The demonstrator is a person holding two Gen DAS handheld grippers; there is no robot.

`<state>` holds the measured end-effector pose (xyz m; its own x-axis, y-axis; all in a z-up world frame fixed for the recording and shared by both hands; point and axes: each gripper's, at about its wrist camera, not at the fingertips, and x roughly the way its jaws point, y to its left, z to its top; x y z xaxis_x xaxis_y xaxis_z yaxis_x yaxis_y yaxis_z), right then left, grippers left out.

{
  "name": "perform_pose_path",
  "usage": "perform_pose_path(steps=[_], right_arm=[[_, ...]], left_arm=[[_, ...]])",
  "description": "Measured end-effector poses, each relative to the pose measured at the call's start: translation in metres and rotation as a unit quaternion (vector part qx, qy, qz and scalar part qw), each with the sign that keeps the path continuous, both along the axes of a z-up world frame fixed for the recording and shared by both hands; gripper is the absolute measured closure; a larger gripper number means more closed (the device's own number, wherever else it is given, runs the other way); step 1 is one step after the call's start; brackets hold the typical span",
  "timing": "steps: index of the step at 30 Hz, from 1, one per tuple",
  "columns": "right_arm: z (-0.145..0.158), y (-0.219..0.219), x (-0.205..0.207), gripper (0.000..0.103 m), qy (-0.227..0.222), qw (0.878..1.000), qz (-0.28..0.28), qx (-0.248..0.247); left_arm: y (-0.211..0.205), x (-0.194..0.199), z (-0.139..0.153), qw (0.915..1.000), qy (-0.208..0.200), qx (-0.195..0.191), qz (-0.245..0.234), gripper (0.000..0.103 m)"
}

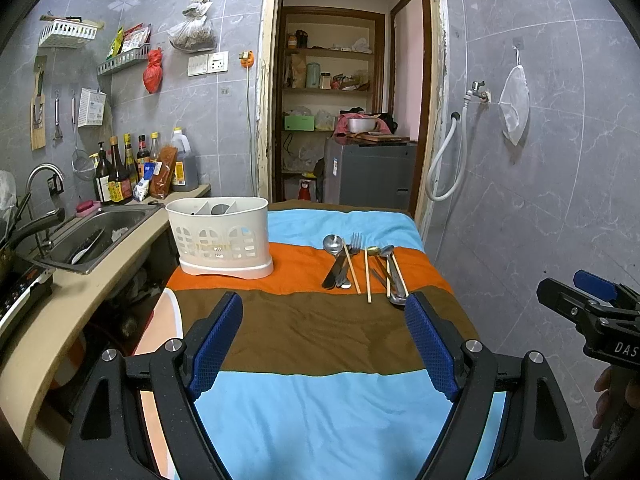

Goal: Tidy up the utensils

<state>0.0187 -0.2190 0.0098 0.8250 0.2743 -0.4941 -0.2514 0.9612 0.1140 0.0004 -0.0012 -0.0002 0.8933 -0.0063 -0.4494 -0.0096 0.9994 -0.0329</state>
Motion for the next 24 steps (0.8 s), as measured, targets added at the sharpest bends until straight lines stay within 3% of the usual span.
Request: perform_pose_path(steps=[24], right_arm=[[0.002,0.004,0.002,0.0,0.001,1.0,-0.001,-0.001]], left_arm=[[0.002,0.011,0.004,1.0,0.0,-0.002,-0.003,0.024]])
